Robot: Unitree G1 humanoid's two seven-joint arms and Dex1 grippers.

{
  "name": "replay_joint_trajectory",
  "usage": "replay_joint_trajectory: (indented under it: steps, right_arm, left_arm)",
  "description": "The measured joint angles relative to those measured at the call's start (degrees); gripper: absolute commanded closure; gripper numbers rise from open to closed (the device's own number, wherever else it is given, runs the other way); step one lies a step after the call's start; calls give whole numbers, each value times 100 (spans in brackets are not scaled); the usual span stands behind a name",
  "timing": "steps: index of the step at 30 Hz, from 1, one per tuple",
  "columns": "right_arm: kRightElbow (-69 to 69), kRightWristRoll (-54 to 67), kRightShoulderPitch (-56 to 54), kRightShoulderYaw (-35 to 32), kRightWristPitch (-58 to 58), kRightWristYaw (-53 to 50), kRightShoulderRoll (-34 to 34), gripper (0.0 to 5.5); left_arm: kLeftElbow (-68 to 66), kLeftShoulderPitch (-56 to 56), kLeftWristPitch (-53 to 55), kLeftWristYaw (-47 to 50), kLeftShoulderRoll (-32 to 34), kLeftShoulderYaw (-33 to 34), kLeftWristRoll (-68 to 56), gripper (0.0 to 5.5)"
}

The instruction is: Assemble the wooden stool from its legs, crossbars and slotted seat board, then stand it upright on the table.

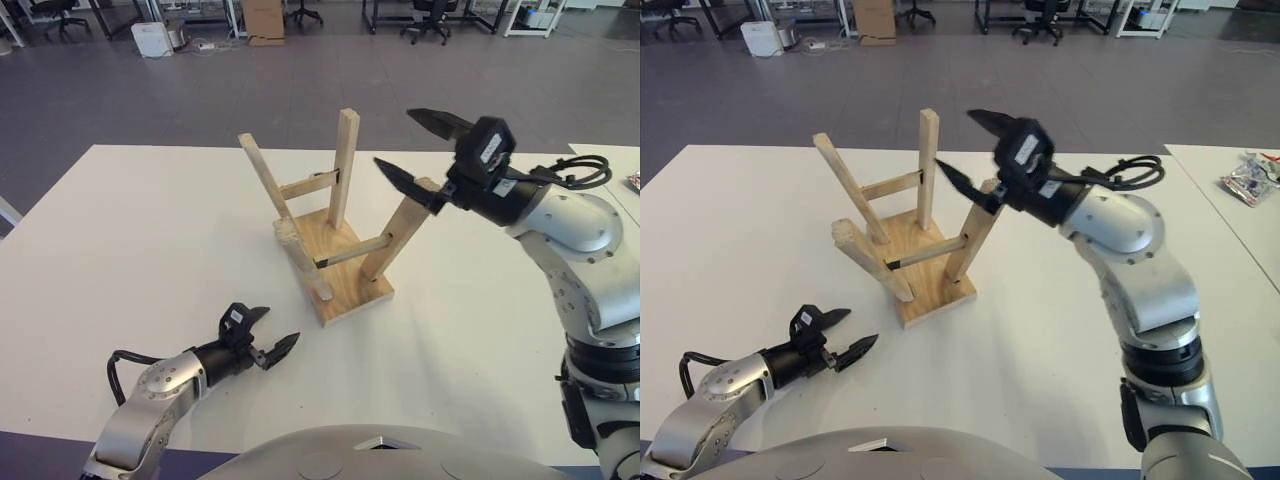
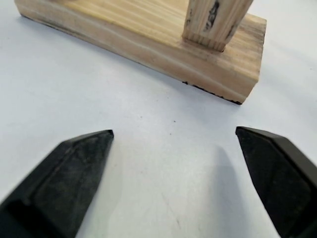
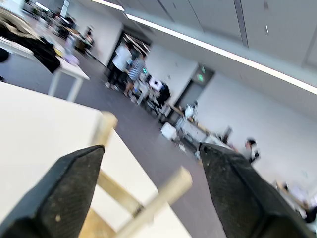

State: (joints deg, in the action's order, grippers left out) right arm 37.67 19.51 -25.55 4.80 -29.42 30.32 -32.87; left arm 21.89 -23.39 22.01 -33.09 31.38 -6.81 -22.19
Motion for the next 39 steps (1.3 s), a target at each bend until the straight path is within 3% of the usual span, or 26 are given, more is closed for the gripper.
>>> replay_joint_trajectory:
  steps: [3,6,11,19,22,25,27,30,33,39]
  right_arm:
    - [-94,-853,108,1066,260,-198,245,195]
    - [-1025,-1968,548,1981,624,-487,347,195]
    - [-1288,-2740,665,2397,1185,-456,146,195]
    - [-1210,-2571,437,1998,679,-205,608,195]
    - [-946,-1700,-1104,643,36,-252,1053,195]
    - [-1753,-1416,-2278,-815,-84,-324,271,195]
    - [-2750,-1735,-2178,-1238,245,-352,-425,195]
    - [-4160,-2201,-541,-970,857,-185,-813,195]
    - [-4826,-2608,925,-18,1478,226,-780,195]
    - [-4639,-2567,1522,744,2107,864,-419,195]
  left_arm:
    - [-159,68,-108,-37,-46,-39,34,94]
    - [-319,185,-217,-164,-70,-67,37,94]
    - [-440,251,-280,-283,-70,-72,39,94]
    - [-587,454,-283,-259,-138,-83,43,94]
    - [-613,566,-285,-258,-165,-103,44,94]
    - [-616,569,-292,-257,-167,-110,67,94]
    - [-656,555,-396,-249,-136,-100,272,94]
    - [-1100,870,-821,-38,162,-2,915,94]
    - [-1406,1420,-989,179,197,-41,1392,94]
    - [-1547,1916,-876,266,-88,-439,1814,94]
